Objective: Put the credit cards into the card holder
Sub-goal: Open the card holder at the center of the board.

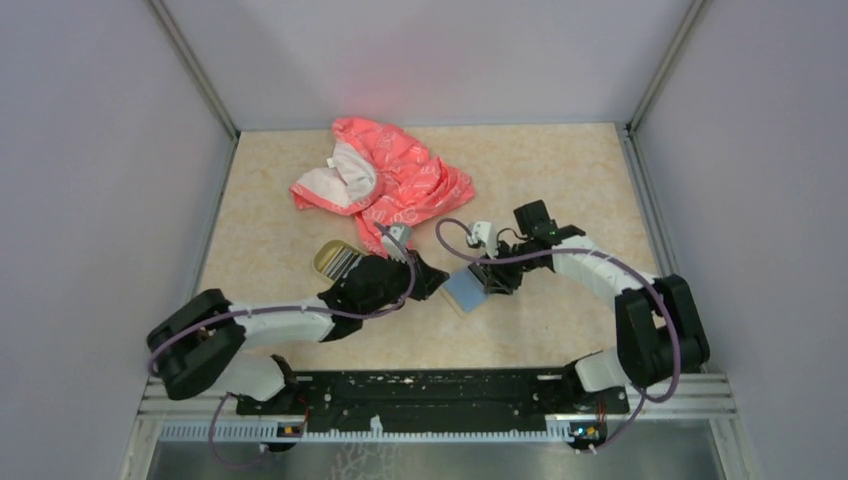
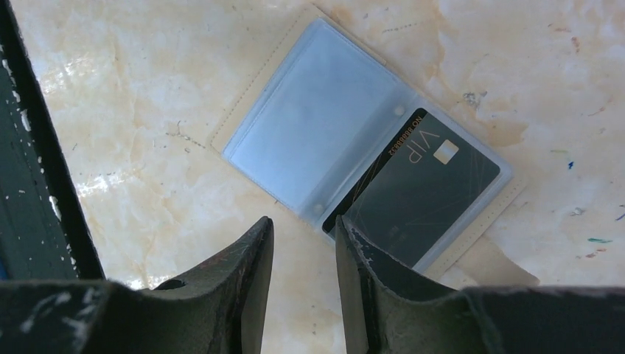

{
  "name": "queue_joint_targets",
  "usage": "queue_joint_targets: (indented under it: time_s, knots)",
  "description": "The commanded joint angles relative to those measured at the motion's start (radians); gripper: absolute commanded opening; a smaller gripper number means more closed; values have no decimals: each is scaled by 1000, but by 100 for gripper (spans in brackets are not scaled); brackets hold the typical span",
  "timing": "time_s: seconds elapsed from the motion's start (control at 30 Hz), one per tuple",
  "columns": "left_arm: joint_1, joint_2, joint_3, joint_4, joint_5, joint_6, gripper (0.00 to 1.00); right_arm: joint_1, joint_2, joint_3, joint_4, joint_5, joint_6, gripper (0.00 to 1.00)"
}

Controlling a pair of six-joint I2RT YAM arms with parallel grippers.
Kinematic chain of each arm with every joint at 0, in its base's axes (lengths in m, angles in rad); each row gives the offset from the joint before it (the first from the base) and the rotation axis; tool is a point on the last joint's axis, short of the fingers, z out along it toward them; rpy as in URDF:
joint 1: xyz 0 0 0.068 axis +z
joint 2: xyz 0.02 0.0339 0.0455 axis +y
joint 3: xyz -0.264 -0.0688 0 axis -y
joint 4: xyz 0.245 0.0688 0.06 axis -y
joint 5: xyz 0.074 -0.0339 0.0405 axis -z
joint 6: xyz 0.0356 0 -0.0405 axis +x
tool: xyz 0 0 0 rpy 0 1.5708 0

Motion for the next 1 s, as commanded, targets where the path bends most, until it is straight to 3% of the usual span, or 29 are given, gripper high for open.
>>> queue_joint_targets:
  time_s: [0.0, 0.2, 0.37, 0.77, 0.97]
  knots:
    - [-5, -212, -79, -164, -103, 109, 18, 3, 69, 62, -16, 13, 34, 36]
    - [6, -466, -224, -251, -210, 229, 65, 67, 162, 89, -28, 72, 74, 35]
    - [24, -640, -243, -437, -243, 229, 86, 104, 208, 103, -33, 88, 101, 34]
    - [29, -880, -244, -716, -302, 167, 87, 163, 287, 169, -105, 13, 140, 34]
    - [29, -842, -196, -829, -334, 129, 79, 163, 104, 184, -124, -22, 112, 35]
